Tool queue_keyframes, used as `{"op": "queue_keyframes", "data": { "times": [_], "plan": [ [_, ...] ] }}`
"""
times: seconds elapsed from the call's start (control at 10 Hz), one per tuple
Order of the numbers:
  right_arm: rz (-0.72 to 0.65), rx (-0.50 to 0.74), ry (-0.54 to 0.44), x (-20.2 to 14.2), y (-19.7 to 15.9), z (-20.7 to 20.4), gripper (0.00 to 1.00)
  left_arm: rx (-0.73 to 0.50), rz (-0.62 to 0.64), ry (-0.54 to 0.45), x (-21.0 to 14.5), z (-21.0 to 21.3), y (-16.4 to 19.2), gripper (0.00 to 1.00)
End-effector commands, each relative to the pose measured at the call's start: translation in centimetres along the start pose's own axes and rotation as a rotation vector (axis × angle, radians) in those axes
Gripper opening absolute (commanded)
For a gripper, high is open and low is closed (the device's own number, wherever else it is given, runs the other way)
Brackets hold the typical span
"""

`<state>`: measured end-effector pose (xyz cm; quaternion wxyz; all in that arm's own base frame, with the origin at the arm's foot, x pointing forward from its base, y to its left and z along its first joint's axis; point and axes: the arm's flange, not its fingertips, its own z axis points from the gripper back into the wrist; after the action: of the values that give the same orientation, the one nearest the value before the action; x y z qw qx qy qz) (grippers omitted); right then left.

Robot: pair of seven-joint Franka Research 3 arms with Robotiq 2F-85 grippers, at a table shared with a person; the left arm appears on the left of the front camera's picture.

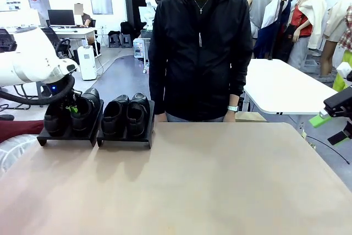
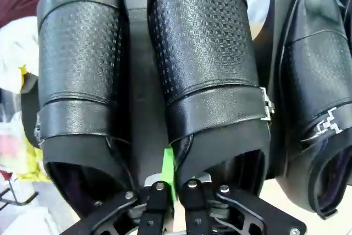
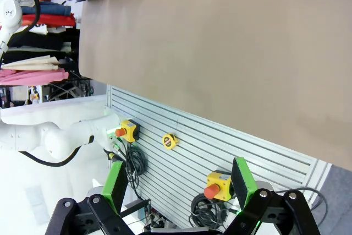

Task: Organize the shoes by placing them on the stand.
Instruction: Place the Shoe from the middle of the table onto the Shoes Stand.

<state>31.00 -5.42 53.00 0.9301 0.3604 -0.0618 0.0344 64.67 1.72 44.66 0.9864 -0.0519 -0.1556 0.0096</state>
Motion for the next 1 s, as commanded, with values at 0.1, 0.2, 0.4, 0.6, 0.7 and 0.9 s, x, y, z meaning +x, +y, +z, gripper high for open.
{"op": "queue_keyframes", "data": {
  "times": [0.1, 0.2, 0.4, 0.6, 0.7, 0.9],
  "plan": [
    [0.010, 0.032, -0.007, 0.2, 0.2, 0.2, 1.00, 0.008, -0.023, -0.011, 0.2, 0.8, 0.1, 1.00],
    [0.010, 0.032, -0.007, 0.2, 0.2, 0.2, 1.00, 0.006, -0.033, -0.024, -0.3, 1.7, -0.1, 1.00],
    [0.010, 0.032, -0.007, 0.2, 0.2, 0.2, 1.00, 0.002, -0.080, -0.053, -2.5, 5.8, -1.1, 1.00],
    [0.010, 0.032, -0.007, 0.2, 0.2, 0.2, 1.00, 0.004, -0.108, 0.029, -7.9, 12.5, -2.9, 1.00],
    [0.010, 0.032, -0.007, 0.2, 0.2, 0.2, 1.00, -0.021, -0.161, 0.085, -11.4, 15.1, -3.7, 1.00],
    [0.010, 0.032, -0.007, 0.2, 0.2, 0.2, 1.00, -0.190, -0.359, 0.189, -18.1, 18.3, -4.2, 1.00]
  ]
}}
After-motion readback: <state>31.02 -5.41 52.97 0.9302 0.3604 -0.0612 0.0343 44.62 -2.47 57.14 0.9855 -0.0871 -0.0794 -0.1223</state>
